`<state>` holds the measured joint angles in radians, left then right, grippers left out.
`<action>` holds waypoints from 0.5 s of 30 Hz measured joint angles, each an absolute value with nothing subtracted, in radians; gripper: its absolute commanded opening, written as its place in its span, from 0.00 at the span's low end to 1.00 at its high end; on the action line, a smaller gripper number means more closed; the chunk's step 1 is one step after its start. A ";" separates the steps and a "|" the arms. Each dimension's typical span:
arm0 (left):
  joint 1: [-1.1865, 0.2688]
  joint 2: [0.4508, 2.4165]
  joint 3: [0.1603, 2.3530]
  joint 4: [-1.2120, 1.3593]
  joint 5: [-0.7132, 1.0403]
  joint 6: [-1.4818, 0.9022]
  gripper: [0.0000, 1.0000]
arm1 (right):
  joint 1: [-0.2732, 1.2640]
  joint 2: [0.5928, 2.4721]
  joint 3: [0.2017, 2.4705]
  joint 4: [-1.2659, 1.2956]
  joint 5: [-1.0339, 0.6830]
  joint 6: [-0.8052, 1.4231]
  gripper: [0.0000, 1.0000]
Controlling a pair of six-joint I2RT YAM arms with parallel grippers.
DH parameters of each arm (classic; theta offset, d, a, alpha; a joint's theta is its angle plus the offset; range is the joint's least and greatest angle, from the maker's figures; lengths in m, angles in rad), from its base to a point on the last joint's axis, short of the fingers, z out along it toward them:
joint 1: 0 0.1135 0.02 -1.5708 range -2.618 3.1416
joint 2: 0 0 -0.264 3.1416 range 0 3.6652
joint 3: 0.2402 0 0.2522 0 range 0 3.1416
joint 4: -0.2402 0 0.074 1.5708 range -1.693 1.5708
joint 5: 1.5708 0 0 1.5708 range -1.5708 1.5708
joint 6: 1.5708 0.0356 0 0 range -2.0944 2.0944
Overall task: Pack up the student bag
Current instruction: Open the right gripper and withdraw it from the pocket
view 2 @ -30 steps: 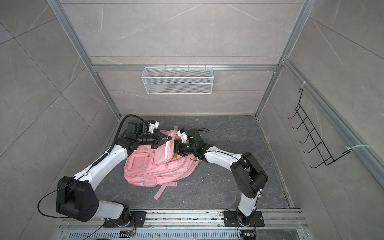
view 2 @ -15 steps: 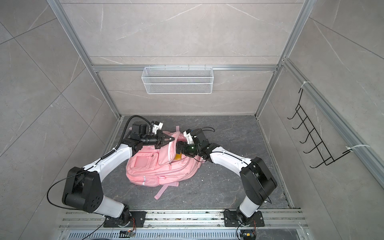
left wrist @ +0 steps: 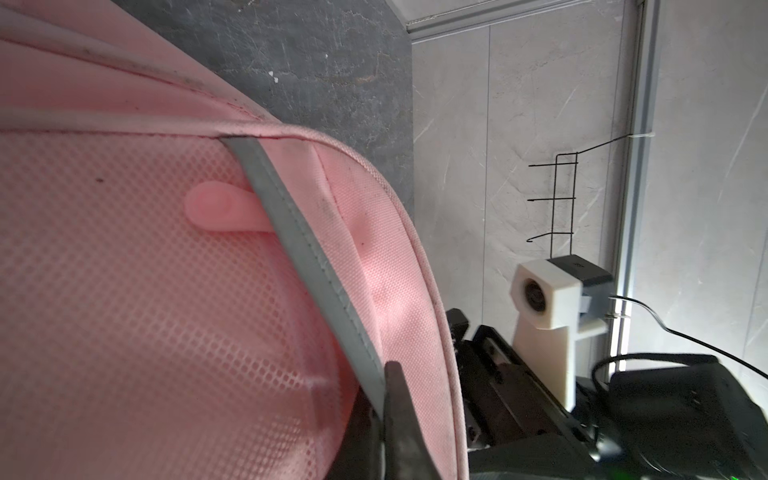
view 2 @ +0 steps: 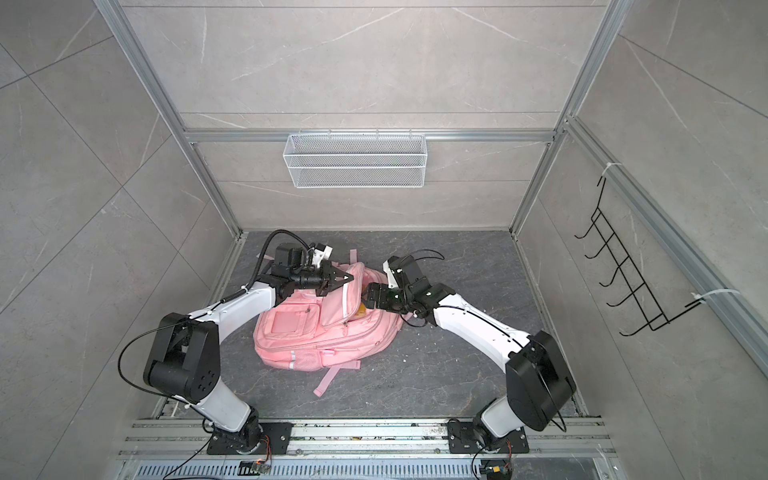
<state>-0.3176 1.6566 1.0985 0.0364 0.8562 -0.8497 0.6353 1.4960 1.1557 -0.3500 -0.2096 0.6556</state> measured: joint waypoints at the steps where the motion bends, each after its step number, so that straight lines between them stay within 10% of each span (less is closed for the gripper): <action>1: -0.321 1.663 1.101 0.027 0.842 -0.837 0.00 | 0.635 1.482 1.169 -0.381 -0.169 0.645 0.87; 5: -0.343 1.682 1.102 -0.010 0.797 -0.800 0.04 | 0.635 1.435 1.193 -0.453 -0.055 0.614 0.87; 15: -0.375 1.646 1.112 -0.146 0.650 -0.771 0.48 | 0.673 1.457 1.187 -0.433 -0.133 0.527 0.85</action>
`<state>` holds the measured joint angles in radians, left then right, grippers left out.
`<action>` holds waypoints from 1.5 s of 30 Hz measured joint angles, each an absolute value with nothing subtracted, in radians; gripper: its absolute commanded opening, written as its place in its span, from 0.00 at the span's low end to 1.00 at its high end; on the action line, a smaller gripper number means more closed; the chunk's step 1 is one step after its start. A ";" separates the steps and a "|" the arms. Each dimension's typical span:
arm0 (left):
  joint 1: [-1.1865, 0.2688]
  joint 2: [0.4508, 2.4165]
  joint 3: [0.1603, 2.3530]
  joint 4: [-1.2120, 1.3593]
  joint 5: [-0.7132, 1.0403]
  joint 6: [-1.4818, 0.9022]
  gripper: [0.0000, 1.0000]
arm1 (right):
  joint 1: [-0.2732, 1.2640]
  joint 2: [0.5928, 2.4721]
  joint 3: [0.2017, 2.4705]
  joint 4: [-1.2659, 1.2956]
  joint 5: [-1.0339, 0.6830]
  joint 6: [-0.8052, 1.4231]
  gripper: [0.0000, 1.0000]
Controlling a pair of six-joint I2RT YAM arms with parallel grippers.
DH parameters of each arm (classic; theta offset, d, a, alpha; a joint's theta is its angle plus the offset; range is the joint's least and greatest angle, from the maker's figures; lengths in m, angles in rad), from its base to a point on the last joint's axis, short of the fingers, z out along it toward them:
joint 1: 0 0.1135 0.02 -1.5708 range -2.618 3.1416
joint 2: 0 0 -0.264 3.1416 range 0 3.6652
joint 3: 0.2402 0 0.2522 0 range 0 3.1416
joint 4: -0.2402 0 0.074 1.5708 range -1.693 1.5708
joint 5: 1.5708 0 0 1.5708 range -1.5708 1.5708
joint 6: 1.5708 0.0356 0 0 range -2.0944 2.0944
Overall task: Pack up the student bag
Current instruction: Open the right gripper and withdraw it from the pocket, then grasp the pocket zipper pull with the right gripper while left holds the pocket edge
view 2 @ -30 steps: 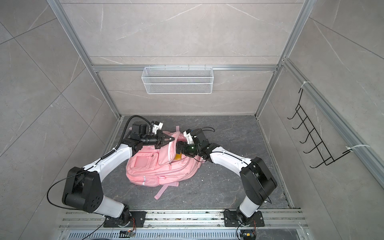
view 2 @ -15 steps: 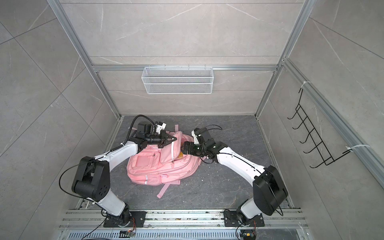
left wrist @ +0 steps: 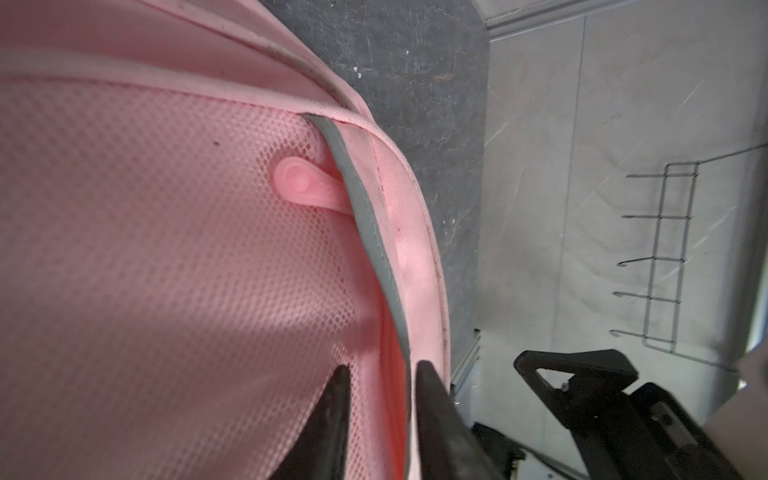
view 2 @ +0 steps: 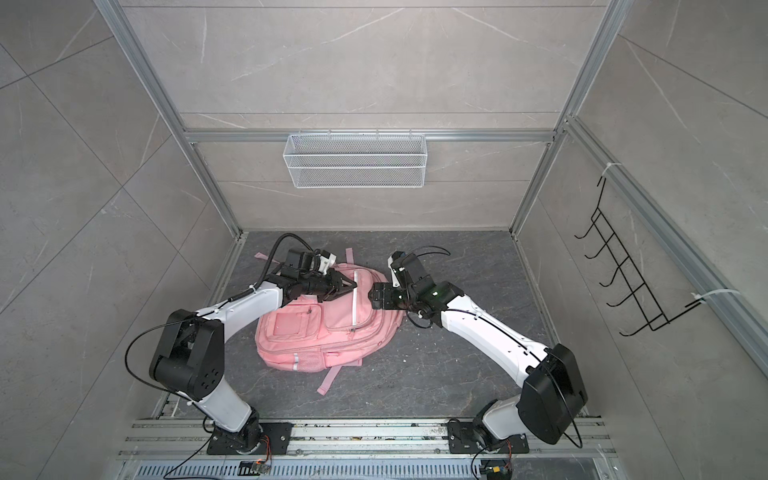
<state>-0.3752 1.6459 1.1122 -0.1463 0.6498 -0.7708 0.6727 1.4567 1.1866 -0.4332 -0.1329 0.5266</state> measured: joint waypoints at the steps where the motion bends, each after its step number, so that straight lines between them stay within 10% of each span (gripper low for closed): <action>1: -0.375 1.623 1.112 -0.177 0.634 -0.768 0.53 | 0.682 1.467 1.187 -0.426 -0.152 0.513 0.85; 13: -0.369 1.174 0.892 -0.436 0.524 -0.797 0.82 | 0.817 1.576 1.186 -0.469 -0.255 0.372 0.75; 34: -0.366 1.272 0.779 -0.319 0.561 -0.861 0.56 | 0.905 1.719 1.184 -0.447 -0.117 0.556 0.41; 45: -0.366 1.316 0.796 -0.369 0.612 -0.775 0.50 | 0.934 1.768 1.184 -0.368 -0.073 0.680 0.58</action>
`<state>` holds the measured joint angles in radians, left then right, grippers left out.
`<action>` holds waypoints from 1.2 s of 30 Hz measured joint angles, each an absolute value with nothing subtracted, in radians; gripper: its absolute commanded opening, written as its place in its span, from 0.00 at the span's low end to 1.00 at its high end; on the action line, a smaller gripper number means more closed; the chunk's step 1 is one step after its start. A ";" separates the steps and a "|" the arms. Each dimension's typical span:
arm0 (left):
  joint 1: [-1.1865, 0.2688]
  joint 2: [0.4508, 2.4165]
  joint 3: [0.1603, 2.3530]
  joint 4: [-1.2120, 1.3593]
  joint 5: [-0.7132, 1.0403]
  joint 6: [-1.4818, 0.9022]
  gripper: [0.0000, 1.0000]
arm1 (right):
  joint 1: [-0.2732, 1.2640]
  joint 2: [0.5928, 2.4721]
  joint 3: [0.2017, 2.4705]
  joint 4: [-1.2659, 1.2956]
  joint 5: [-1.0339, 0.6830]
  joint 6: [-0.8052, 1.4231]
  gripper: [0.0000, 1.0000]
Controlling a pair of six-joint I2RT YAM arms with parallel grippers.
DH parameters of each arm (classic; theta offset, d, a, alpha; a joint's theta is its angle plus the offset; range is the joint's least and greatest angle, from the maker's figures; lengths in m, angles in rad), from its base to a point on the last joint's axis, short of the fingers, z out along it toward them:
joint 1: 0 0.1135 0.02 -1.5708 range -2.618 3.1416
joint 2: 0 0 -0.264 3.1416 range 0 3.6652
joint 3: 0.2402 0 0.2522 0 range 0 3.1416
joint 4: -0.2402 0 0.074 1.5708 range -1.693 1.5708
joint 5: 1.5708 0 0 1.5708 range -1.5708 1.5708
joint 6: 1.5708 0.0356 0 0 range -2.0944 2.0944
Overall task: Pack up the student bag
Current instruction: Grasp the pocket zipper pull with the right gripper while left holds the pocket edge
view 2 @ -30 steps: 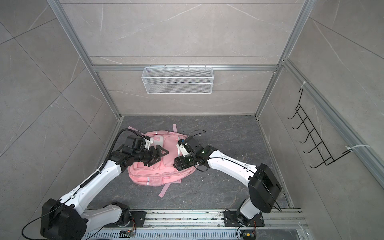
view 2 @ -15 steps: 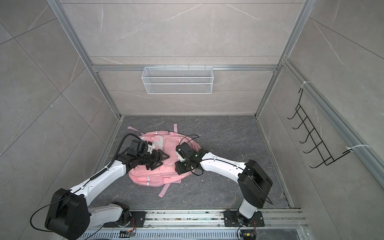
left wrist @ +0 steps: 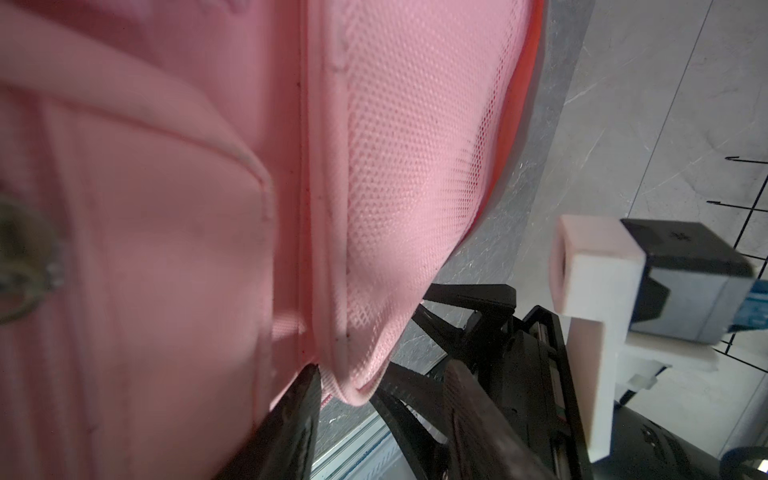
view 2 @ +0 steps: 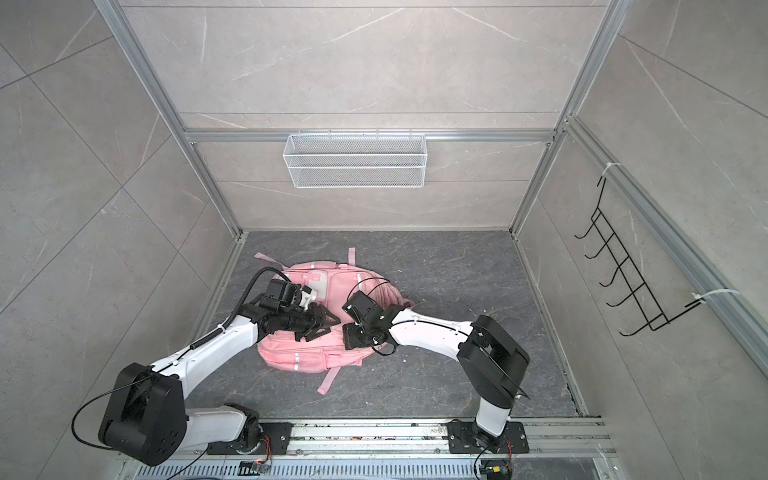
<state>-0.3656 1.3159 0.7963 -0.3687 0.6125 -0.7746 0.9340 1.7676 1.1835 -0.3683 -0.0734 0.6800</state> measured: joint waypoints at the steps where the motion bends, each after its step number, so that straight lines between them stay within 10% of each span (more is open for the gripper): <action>1: -0.366 1.316 0.801 -0.374 0.613 -0.768 0.50 | 0.934 1.772 1.184 -0.366 -0.070 0.686 0.54; 6: -0.363 1.316 0.804 -0.380 0.613 -0.751 0.47 | 0.933 1.800 1.186 -0.360 -0.048 0.704 0.26; 18: -0.341 1.333 0.797 -0.363 0.604 -0.763 0.26 | 0.936 1.795 1.202 -0.403 -0.025 0.646 0.01; 27: -0.337 1.360 0.789 -0.329 0.552 -0.767 0.25 | 0.936 1.736 1.195 -0.419 -0.041 0.570 0.00; 32: -0.338 1.382 0.790 -0.315 0.542 -0.777 0.00 | 0.936 1.731 1.195 -0.430 -0.052 0.537 0.00; 36: -0.342 1.382 0.790 -0.315 0.530 -0.777 0.00 | 0.936 1.730 1.195 -0.441 -0.048 0.527 0.00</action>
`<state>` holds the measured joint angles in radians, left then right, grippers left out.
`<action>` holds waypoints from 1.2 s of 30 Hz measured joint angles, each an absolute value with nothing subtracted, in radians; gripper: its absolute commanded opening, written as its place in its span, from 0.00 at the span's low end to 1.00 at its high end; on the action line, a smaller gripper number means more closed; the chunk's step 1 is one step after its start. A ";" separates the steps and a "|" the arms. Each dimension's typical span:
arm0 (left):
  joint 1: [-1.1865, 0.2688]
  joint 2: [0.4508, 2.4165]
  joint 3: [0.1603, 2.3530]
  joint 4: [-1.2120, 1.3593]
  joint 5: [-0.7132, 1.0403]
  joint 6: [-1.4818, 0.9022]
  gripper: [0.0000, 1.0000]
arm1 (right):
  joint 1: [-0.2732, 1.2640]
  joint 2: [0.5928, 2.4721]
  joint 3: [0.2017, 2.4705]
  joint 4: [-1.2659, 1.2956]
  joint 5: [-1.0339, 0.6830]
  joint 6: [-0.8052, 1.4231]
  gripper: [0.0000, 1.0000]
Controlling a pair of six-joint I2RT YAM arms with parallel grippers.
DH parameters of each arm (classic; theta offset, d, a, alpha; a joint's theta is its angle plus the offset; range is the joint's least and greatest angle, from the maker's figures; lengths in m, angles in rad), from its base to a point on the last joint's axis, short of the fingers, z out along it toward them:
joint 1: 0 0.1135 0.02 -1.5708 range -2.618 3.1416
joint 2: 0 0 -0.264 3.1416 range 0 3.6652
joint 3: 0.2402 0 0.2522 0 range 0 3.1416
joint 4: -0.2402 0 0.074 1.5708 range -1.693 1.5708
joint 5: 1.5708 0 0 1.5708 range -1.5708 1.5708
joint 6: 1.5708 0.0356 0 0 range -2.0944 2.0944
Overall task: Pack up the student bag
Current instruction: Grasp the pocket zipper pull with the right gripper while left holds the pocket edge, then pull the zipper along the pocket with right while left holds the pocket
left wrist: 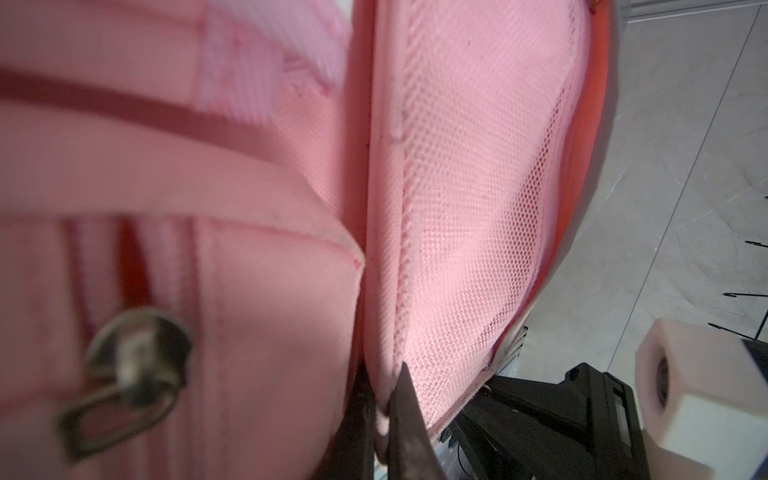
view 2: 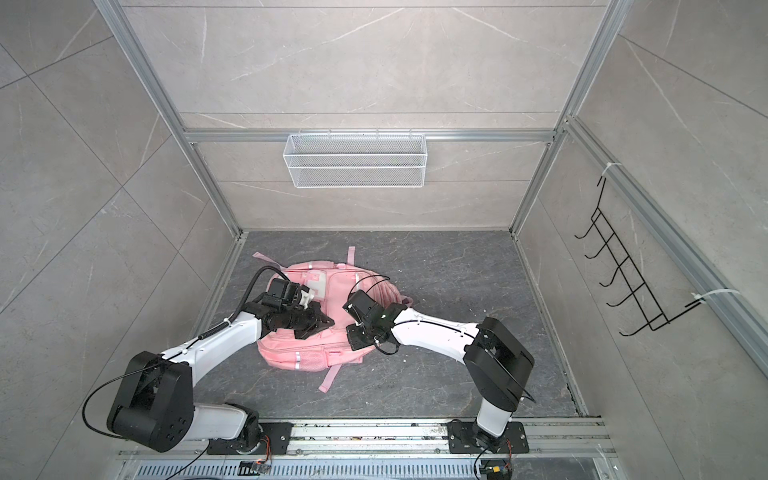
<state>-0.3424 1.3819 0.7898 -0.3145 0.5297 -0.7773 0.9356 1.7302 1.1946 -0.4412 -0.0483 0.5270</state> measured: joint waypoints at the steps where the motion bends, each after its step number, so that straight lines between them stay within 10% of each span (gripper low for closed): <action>1: -0.342 1.382 0.790 -0.316 0.529 -0.777 0.00 | 0.936 1.728 1.195 -0.445 -0.046 0.527 0.00; 36: -0.342 1.634 1.171 -0.631 0.429 -0.444 0.00 | 0.879 1.596 1.099 -0.469 -0.024 0.295 0.00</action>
